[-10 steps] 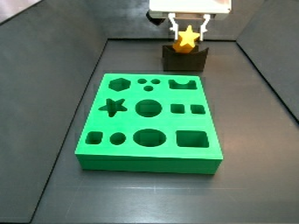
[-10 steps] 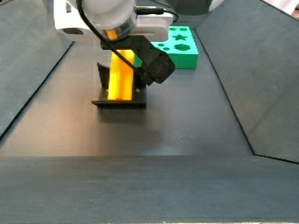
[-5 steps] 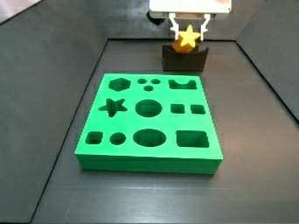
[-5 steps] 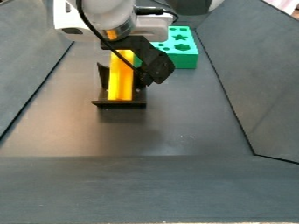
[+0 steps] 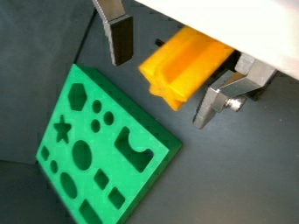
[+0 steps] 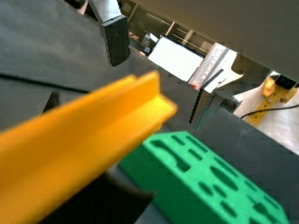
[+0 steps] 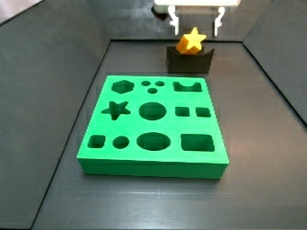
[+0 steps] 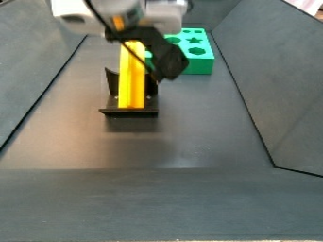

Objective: Pick up the star object. Move up. Place the star object on the fixture. Regrasp the star object. Move to above the board. Insert the star object.
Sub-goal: Regrasp the star object.

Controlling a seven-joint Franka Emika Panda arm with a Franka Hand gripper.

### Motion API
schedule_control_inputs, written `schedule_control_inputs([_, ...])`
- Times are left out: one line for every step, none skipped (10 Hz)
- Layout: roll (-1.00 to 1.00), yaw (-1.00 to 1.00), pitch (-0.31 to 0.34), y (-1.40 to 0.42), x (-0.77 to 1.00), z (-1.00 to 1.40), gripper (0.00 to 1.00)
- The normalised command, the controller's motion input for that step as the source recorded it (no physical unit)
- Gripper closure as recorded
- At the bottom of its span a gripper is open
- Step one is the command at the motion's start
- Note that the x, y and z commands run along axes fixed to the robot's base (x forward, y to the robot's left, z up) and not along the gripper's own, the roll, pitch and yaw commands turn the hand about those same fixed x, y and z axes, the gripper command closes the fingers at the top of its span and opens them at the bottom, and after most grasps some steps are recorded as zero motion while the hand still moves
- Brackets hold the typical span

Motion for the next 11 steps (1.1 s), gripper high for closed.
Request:
schedule_control_inputs([0.04,0.04,-0.01,0.0,-0.03,1.0,0.0])
schedule_control_inputs([0.04,0.04,0.019,0.01,-0.03,1.0,0.0])
schedule_control_inputs([0.04,0.04,0.044,0.01,-0.03,0.86,0.0])
schedule_control_inputs([0.03,0.03,0.067,0.01,-0.03,0.67,0.0])
schedule_control_inputs([0.03,0.01,0.085,0.01,-0.02,0.42,0.0])
schedule_control_inputs([0.03,0.0,0.096,0.01,-0.02,0.22,0.0])
schedule_control_inputs([1.0,0.03,0.077,-0.62,0.14,0.55,0.0])
schedule_control_inputs([1.0,0.02,0.076,-0.58,0.14,0.49,0.0])
schedule_control_inputs([1.0,0.02,0.072,-0.44,0.07,0.36,0.0])
schedule_control_inputs([1.0,0.02,0.067,-0.24,0.02,0.19,0.0])
schedule_control_inputs([1.0,0.02,0.066,-0.12,0.0,0.08,0.0])
